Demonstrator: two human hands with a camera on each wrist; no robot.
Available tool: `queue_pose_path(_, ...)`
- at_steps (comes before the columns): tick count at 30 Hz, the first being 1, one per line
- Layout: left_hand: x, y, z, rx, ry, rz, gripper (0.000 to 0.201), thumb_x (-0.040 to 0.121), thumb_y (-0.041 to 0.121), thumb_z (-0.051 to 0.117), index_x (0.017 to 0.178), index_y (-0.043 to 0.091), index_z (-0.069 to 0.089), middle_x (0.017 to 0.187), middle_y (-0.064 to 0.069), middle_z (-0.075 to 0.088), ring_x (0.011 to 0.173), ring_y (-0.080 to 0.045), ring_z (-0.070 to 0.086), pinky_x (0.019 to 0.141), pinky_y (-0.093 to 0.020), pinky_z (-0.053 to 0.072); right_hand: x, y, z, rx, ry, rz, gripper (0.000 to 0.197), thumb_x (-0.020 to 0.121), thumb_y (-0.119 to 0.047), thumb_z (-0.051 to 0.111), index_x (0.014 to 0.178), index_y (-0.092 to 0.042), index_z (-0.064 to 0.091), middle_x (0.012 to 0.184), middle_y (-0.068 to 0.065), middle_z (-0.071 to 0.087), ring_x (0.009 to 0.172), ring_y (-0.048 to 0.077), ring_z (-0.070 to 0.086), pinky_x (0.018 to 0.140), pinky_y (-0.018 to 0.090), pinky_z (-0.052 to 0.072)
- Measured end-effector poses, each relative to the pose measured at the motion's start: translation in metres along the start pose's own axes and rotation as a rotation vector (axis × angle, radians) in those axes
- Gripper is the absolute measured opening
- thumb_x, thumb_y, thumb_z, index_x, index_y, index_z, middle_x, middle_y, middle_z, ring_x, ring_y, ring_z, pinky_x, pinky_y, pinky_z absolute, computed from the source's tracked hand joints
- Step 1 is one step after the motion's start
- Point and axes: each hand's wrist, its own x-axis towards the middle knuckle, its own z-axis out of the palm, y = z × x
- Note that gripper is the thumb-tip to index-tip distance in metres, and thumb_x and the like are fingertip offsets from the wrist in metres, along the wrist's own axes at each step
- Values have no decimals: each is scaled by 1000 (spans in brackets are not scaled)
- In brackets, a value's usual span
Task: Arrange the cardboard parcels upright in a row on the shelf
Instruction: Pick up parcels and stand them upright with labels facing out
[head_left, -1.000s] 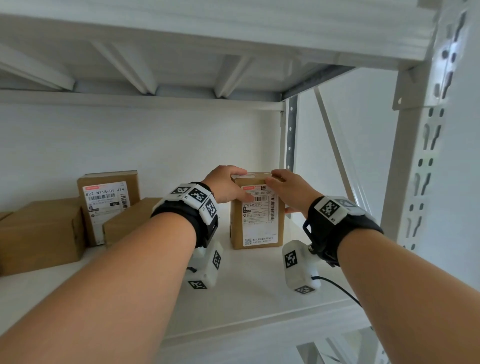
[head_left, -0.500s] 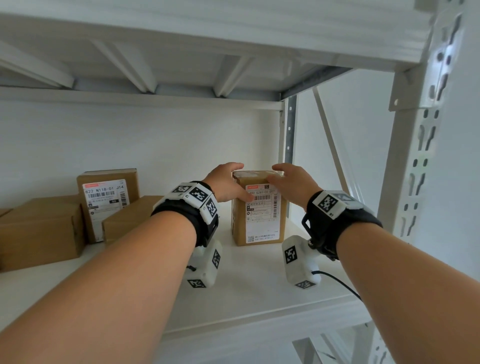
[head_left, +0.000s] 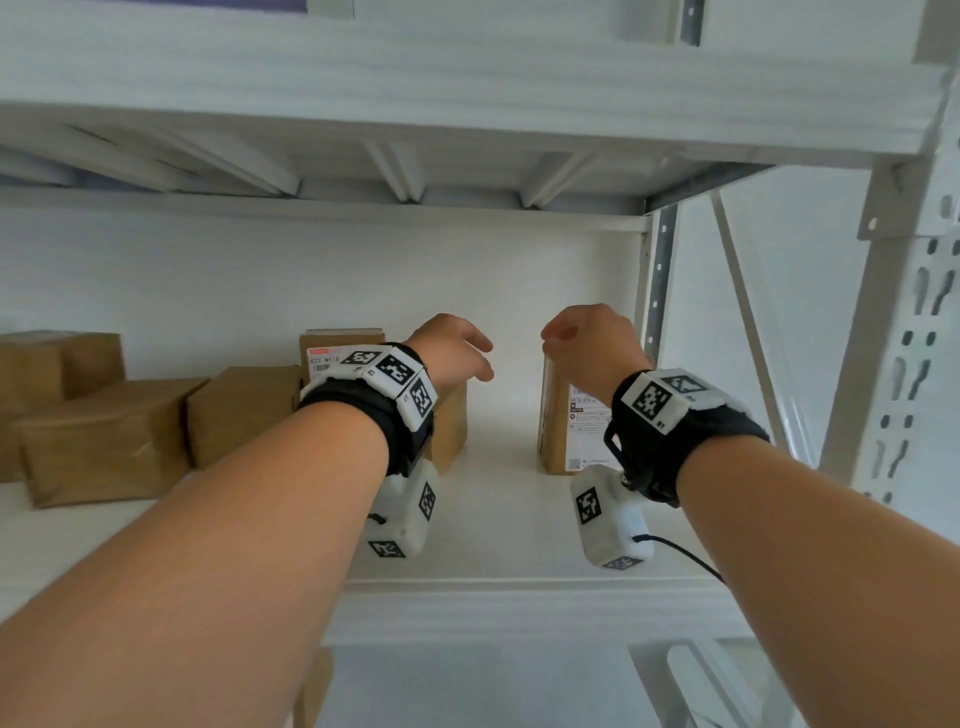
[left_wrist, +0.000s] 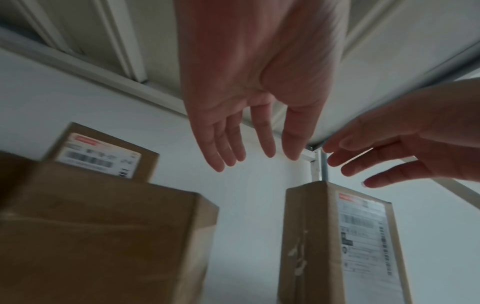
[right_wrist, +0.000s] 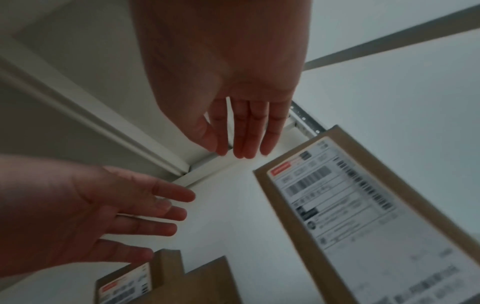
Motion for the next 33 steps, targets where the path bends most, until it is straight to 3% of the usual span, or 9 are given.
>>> queue_pose_path(4,-19,-27,-25,25,23,-32,42,88,11,63,130,15,61,139,-4,53,128,-22,49,91,-23,37,-9,-26,24,-13,-93,-16,26,86,-18,53,102,-17,73,107,0,70,97,21,65,87,35,54)
queue_pose_path(9,-25,-65,-50,24,45,-63,40,86,12,65,125,14,64,134,-4,57,124,-21,53,100,-27,42,-15,-52,54,-7,-169,39,25,86,-19,55,103,-14,72,100,2,71,95,23,66,81,30,54)
queue_pose_path(13,-22,-89,-69,62,52,-73,34,88,10,61,122,14,66,136,-4,57,124,-22,52,92,-24,40,-16,-70,75,11,-186,128,27,87,-19,54,107,-12,71,92,4,68,93,26,68,85,38,57)
queue_pose_path(15,-21,-98,-77,75,17,-71,31,90,6,57,120,7,66,132,-7,57,119,-23,53,95,-27,43,-17,-78,83,2,-191,174,27,88,-19,54,108,-10,69,93,7,70,93,28,69,86,40,58)
queue_pose_path(18,-18,-113,-82,95,-57,-105,24,92,7,55,113,0,62,114,-10,57,107,-25,57,100,-39,50,-20,-88,95,-7,-208,245,27,88,-21,55,107,-6,67,96,12,72,90,29,72,83,42,59)
queue_pose_path(21,-16,-124,-79,35,-119,-151,37,91,9,58,128,2,57,126,-12,58,112,-33,61,94,-45,54,-26,-91,102,-34,-209,287,30,89,-22,54,109,-3,66,100,15,71,91,30,71,84,43,59)
queue_pose_path(25,-14,-133,-74,-84,-231,-214,47,91,8,60,137,7,49,128,-15,57,110,-32,62,87,-38,57,-34,-93,110,-49,-239,342,36,91,-29,55,118,-5,59,109,13,66,95,32,69,85,45,58)
queue_pose_path(29,-12,-133,-69,-128,-339,-276,65,92,9,61,149,7,30,143,-22,46,115,-37,60,95,-44,53,-37,-92,116,-43,-315,390,46,92,-36,56,130,-10,48,116,12,63,99,31,68,88,44,57)
queue_pose_path(33,-10,-132,-67,-139,-356,-283,66,93,9,59,150,8,26,149,-20,39,114,-34,62,95,-42,53,-34,-91,119,-14,-347,403,58,91,-39,57,139,-12,39,117,11,63,98,29,69,88,43,57)
